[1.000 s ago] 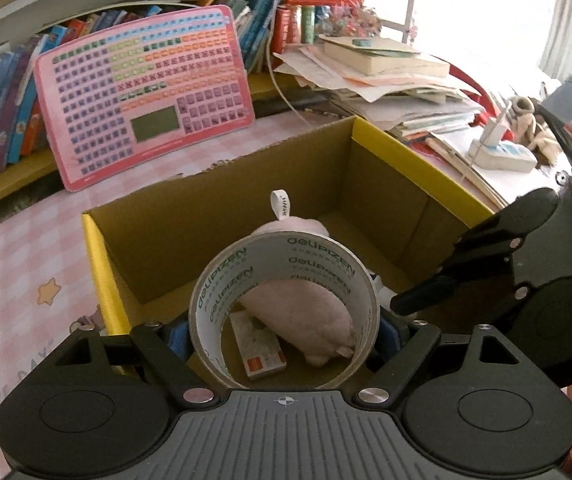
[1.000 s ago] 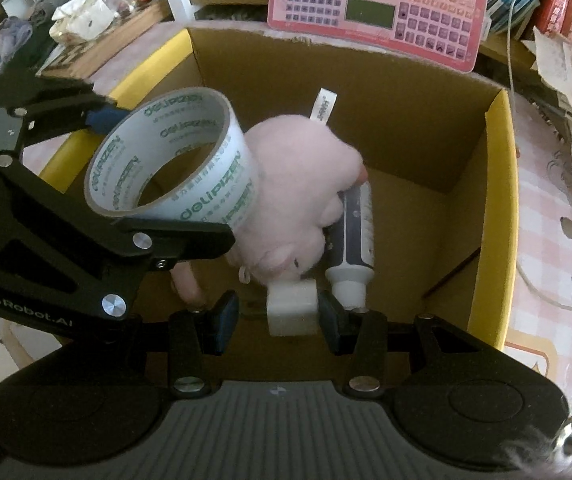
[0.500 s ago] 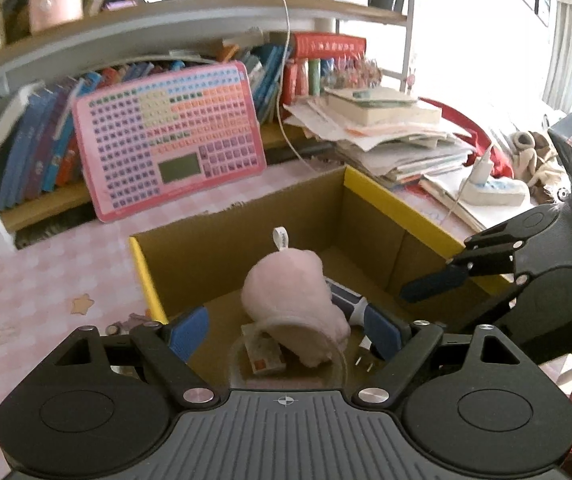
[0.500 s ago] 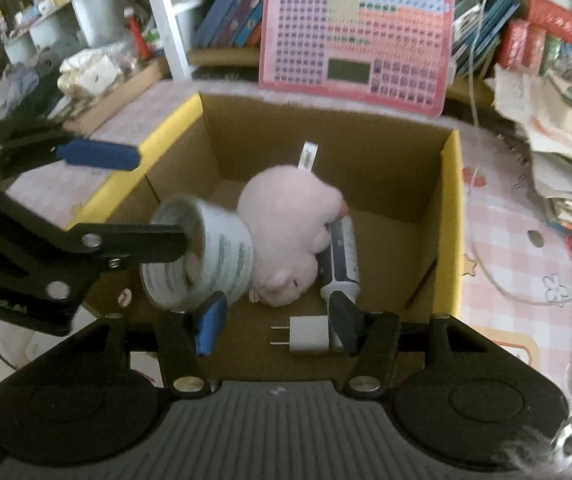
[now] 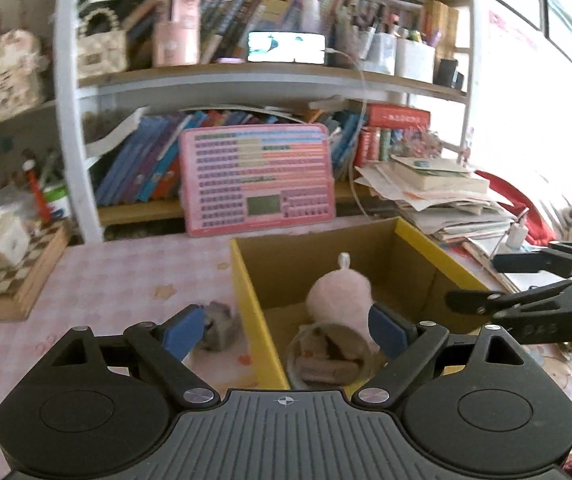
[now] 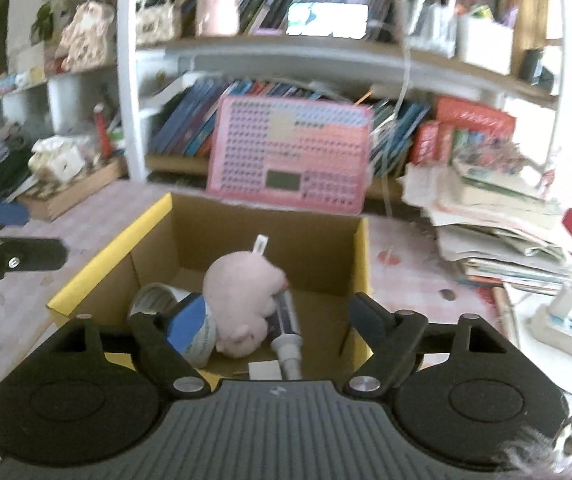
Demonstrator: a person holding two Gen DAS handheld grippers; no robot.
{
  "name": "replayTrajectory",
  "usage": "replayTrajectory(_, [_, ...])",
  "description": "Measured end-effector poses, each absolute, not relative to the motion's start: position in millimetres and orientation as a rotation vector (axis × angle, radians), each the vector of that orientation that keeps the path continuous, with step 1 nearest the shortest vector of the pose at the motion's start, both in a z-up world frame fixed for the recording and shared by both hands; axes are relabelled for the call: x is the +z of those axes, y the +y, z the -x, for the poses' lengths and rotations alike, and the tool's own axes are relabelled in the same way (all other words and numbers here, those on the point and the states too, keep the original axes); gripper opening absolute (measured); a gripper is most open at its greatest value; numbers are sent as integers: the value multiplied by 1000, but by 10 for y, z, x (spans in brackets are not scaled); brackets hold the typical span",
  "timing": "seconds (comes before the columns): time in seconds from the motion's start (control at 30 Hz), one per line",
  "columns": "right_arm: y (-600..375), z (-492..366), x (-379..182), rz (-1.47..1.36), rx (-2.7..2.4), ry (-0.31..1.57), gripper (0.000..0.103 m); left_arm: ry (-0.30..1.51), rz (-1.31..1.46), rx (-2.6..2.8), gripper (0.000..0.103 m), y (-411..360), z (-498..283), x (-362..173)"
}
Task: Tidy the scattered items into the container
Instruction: 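Withdraw both tools from the box toward the white block and grey toy car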
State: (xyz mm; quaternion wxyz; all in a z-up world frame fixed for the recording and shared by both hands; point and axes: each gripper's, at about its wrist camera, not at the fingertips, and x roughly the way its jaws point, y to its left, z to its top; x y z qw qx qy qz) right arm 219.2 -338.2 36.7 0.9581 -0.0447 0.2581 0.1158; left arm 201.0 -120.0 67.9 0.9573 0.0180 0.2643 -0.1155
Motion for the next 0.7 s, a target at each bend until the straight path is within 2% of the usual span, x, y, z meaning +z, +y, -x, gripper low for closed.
replayTrajectory(0.37, [-3159,-1601,308,30,64,480,84,521,-30,-266,95,-928,-1622,604])
replayTrajectory(0.7, [-2662,-1080,299,28,21,518,85,568,-44,-314,95,-518,-1218,561])
